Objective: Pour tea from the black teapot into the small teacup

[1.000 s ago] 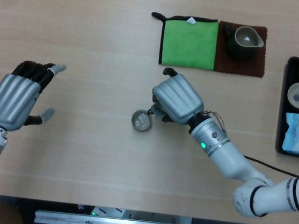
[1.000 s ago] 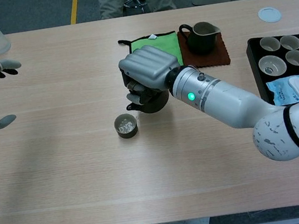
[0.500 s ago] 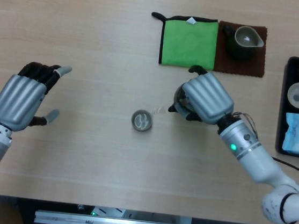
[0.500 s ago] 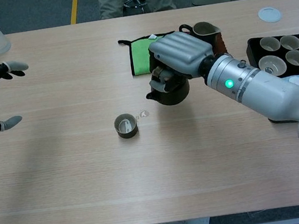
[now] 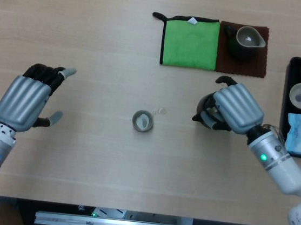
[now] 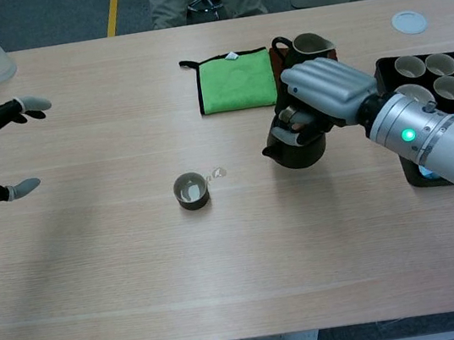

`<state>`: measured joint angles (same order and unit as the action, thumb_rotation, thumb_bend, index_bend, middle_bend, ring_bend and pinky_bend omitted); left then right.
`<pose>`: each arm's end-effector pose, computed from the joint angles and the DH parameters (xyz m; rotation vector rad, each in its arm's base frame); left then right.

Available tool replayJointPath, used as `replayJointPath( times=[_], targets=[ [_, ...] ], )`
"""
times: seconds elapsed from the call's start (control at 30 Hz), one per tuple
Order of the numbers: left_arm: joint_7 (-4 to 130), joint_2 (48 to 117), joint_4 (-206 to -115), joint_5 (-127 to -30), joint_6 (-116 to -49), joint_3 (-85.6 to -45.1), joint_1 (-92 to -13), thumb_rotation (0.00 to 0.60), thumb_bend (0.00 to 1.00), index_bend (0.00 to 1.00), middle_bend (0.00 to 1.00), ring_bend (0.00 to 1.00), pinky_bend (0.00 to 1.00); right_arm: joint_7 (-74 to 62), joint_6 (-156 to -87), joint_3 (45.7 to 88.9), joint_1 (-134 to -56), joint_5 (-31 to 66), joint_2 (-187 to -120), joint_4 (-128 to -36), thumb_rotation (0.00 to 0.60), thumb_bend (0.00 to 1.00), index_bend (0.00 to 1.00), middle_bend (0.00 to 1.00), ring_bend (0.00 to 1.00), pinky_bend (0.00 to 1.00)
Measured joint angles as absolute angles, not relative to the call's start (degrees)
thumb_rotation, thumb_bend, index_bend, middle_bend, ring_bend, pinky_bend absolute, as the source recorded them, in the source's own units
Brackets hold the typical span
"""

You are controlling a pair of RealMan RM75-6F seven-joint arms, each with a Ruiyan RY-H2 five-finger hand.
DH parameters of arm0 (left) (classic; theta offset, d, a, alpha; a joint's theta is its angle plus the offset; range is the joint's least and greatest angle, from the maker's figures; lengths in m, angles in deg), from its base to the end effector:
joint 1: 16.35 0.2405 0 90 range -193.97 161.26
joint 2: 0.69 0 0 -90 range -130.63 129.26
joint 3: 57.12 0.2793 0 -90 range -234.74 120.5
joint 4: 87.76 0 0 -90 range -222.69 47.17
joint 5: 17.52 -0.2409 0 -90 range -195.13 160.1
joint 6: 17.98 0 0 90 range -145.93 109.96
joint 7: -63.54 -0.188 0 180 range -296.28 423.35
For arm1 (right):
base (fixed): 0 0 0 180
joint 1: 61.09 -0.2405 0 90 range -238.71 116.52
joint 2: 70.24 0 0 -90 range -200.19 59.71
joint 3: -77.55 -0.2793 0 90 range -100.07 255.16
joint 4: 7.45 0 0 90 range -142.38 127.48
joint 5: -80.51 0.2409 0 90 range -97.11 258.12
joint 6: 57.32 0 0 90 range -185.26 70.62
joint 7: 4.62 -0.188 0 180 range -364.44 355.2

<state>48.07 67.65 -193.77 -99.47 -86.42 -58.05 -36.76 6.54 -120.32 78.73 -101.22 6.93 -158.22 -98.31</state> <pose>-0.2316 0.2762 0.0402 -1.7744 -0.9857 -0.9102 -0.1555 -0.3324 -0.0781 1.9914 -1.0207 1.0352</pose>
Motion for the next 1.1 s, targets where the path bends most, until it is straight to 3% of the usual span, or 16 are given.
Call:
replayJointPath(
  times=[0.53,1.1],
  targets=[
    [47.07,68.7,-193.28,-98.05,-85.13,-57.97,-37.5,0.6,0.25,0.13,0.2,0.21,0.17,-2.04,-118.25,79.11,-96.84,3.16,-161.66,-87.73,0.577,0.37,1.0,0.99,0.93,0.23],
    [47.17,69.36,-192.63,-97.59,-84.91,-57.69,-37.67,0.6,0.25,0.13,0.2,0.21,0.17,-2.31,-116.04,78.55,-95.17,0.93,-163.03,-85.24,0.577,0.36,1.0,0.95,0.88,0.18]
  ],
)
